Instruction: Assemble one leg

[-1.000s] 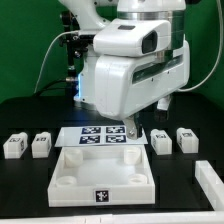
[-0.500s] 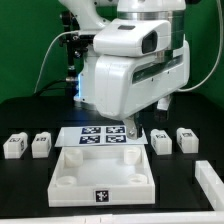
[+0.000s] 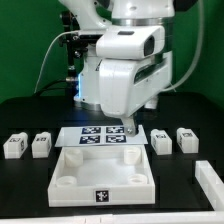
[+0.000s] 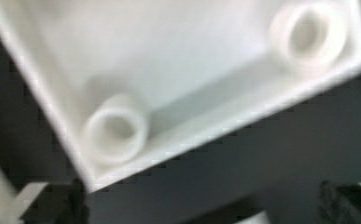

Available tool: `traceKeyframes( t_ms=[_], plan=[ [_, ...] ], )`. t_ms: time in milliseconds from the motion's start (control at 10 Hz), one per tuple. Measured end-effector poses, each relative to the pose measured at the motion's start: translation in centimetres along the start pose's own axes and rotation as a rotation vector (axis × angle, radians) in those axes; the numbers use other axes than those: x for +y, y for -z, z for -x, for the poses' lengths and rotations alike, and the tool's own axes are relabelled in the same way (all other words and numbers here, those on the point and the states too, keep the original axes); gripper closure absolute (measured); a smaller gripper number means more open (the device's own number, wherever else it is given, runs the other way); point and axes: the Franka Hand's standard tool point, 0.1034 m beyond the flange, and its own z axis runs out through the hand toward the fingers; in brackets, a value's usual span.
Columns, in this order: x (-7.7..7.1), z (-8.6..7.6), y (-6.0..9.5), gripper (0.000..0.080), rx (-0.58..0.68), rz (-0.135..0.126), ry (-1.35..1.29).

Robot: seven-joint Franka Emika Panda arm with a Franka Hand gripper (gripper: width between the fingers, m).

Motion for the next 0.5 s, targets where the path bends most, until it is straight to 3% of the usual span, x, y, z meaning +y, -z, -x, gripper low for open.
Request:
traceKeyframes(
  t_ms=[100,300,400,500],
  plan=[
    [-1.6,1.8,-1.1,0.0150,0.004,0.003,0.122],
    [-3.5,5.0,-3.6,0.0150,0.008,-0.017,0.342],
    [-3.8,5.7,-4.4,0.0150,0.005,-0.032,0.423],
    [-4.1,5.7,-5.1,0.0150,0.008,-0.032,0.428]
  ],
)
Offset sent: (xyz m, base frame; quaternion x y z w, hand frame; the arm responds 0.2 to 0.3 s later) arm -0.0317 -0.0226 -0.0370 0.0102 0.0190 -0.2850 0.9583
